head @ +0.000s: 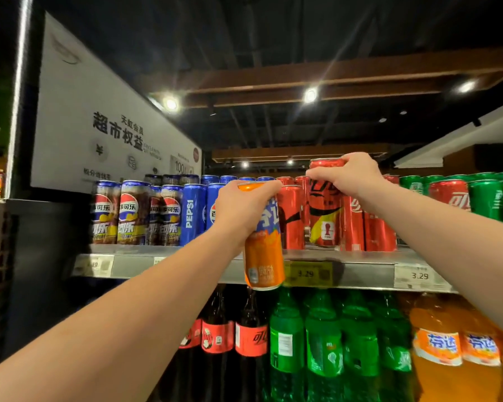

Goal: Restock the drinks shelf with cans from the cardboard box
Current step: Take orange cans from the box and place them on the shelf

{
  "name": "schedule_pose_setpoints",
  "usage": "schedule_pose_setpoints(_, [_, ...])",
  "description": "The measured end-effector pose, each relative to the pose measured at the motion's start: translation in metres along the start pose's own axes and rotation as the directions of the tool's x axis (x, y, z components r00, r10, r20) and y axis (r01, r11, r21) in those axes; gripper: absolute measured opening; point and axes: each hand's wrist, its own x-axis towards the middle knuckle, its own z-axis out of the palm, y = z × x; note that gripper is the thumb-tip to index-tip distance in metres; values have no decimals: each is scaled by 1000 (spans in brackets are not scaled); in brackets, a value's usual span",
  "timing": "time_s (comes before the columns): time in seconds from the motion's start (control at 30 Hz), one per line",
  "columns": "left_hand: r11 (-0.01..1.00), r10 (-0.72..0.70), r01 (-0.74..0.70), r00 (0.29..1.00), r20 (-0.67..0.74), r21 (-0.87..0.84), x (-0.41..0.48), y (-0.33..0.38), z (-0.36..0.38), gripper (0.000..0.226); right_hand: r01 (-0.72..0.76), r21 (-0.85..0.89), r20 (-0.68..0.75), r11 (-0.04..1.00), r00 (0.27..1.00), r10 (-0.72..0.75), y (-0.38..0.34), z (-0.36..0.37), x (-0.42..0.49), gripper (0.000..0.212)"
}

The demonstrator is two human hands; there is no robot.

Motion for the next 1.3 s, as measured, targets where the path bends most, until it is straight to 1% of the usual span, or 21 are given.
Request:
schedule_pose_setpoints(0.07, [1000,3,-3,1000,9,-10,6,-3,-1,40,49,-117,2,992,999,-49,4,5,7,58])
schedule_pose_setpoints(0.1, [1000,3,-3,1000,10,-12,9,-5,0,40,79,-173,10,982,997,-78,7,8,10,58])
schedule_pose_setpoints(0.2, [1000,-1,1,1000,-26,11,15,-12,2,40,152,-287,50,946,988,-144,12,18,16,70])
schedule_pose_setpoints(0.23, [1000,1,0,999,-37,14,17,-14,3,38,174,-314,66,933,985,-161,14,21,17,70])
schedule_pose_setpoints(0.33, [1000,16,-15,999,-29,17,21,-16,3,35,234,-385,119,893,972,-203,16,27,22,55])
schedule_pose_setpoints(0.37, [1000,20,-20,1000,-21,16,21,-16,3,34,242,-406,137,881,969,-203,16,28,24,54])
schedule_pose_setpoints(0.47, [1000,27,-27,1000,1,16,23,-18,1,35,225,-462,169,858,972,-164,16,29,32,61])
schedule_pose_setpoints(0.57, [1000,24,-24,1000,16,11,24,-20,0,37,186,-530,162,827,980,-117,17,30,40,68])
schedule_pose_setpoints(0.67, [1000,13,-13,1000,11,8,26,-22,-2,40,164,-612,142,774,985,-97,19,31,48,65])
schedule_pose_setpoints(0.73, [1000,15,-15,1000,3,16,26,-23,-2,40,157,-642,142,751,986,-85,21,32,52,65])
schedule_pose_setpoints(0.83, [1000,20,-20,1000,-8,9,27,-25,-1,39,155,-686,129,711,988,-90,23,37,57,72])
schedule_pose_setpoints(0.93, [1000,16,-16,1000,-22,-1,30,-26,-2,40,144,-707,97,692,989,-107,28,42,60,86])
schedule_pose_setpoints(1.0, [1000,11,-12,1000,-25,-12,31,-27,-2,42,120,-710,65,693,992,-105,32,45,61,92])
schedule_pose_setpoints(1.1, [1000,10,-10,1000,-27,-12,33,-30,-1,43,106,-704,50,703,994,-100,37,46,62,90])
schedule_pose_setpoints(1.3, [1000,18,-18,1000,-11,-20,34,-33,-1,46,134,-680,102,721,991,-89,42,42,63,82])
